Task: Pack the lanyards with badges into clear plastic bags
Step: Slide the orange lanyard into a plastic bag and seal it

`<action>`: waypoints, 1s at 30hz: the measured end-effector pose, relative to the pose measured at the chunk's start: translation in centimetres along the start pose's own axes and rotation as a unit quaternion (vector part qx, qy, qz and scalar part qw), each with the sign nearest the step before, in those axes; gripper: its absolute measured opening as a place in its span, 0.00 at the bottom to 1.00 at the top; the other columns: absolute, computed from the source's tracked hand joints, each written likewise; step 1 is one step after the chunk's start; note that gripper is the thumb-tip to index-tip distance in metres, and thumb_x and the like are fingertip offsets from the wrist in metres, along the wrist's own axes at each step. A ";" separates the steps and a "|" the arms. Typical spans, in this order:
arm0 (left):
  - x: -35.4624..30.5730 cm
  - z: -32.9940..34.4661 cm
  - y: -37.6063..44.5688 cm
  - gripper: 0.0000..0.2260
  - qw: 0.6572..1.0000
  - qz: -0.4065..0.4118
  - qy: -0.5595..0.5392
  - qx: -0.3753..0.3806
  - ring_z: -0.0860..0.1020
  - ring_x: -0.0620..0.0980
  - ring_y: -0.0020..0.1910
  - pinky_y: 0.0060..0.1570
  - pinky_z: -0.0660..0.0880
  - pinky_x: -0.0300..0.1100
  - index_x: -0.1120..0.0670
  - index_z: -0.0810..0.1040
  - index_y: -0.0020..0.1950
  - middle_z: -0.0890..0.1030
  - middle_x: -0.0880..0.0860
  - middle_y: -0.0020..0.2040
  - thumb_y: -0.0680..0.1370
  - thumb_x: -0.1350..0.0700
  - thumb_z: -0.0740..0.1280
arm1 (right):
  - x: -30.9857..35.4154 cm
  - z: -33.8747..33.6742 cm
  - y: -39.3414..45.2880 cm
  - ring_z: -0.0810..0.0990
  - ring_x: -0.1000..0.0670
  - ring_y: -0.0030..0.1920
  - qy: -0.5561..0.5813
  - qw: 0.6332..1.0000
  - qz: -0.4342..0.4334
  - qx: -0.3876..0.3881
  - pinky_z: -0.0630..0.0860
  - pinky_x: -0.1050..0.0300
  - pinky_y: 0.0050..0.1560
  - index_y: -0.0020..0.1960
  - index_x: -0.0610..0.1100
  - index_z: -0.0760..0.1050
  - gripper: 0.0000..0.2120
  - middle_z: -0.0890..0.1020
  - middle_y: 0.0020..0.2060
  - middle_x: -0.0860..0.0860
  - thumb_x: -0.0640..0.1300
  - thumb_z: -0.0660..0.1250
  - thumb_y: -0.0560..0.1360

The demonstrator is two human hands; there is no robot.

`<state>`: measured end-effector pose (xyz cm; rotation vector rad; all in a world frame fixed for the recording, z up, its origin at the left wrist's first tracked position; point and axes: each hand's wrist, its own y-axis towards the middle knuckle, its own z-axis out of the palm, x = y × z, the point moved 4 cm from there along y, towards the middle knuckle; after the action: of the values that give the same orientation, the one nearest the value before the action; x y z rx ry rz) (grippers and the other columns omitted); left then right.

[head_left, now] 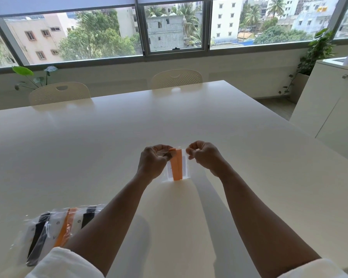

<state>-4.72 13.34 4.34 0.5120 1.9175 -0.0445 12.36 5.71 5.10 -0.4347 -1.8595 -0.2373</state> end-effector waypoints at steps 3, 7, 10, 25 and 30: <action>0.0 0.1 -0.1 0.09 1.000 0.000 -0.005 0.004 0.83 0.40 0.46 0.46 0.78 0.28 0.54 0.84 0.54 0.85 0.46 0.48 0.75 0.56 0.74 | 0.2 0.1 -0.3 0.76 0.58 0.32 0.006 1.000 0.004 -0.009 0.71 0.70 0.30 0.45 0.42 0.79 0.05 0.81 0.35 0.49 0.37 0.64 0.76; -0.2 0.1 -0.3 0.07 1.000 0.002 -0.017 0.006 0.83 0.37 0.45 0.46 0.77 0.28 0.52 0.84 0.52 0.85 0.46 0.48 0.75 0.56 0.74 | 0.3 0.4 -0.6 0.75 0.55 0.33 0.008 1.000 -0.007 -0.027 0.69 0.72 0.28 0.41 0.44 0.77 0.08 0.80 0.33 0.50 0.34 0.62 0.74; -0.1 -0.2 -0.5 0.05 1.000 0.005 -0.021 0.005 0.82 0.36 0.46 0.49 0.78 0.32 0.48 0.84 0.49 0.85 0.44 0.47 0.74 0.55 0.75 | 0.3 0.6 -0.7 0.75 0.54 0.37 -0.005 1.000 -0.019 0.000 0.71 0.67 0.34 0.46 0.45 0.77 0.03 0.80 0.36 0.50 0.41 0.65 0.77; 1.2 -1.1 -1.6 0.06 0.995 -0.046 -0.082 -0.045 0.82 0.37 0.46 0.47 0.77 0.28 0.52 0.83 0.52 0.85 0.44 0.46 0.76 0.54 0.73 | -0.2 0.6 -1.5 0.73 0.55 0.32 0.032 0.998 -0.031 -0.044 0.68 0.72 0.27 0.48 0.44 0.81 0.04 0.78 0.34 0.52 0.42 0.67 0.77; 1.2 -1.0 -1.8 0.06 0.994 -0.056 -0.077 -0.050 0.82 0.40 0.47 0.46 0.76 0.28 0.52 0.83 0.52 0.84 0.45 0.46 0.76 0.54 0.72 | -0.1 0.6 -1.7 0.73 0.56 0.32 0.026 0.998 -0.033 -0.042 0.68 0.73 0.27 0.49 0.43 0.81 0.05 0.79 0.34 0.53 0.41 0.67 0.77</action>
<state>-6.61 12.42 3.26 0.3256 1.7856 -0.0590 11.18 4.33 4.87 -0.4222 -1.8186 -0.3692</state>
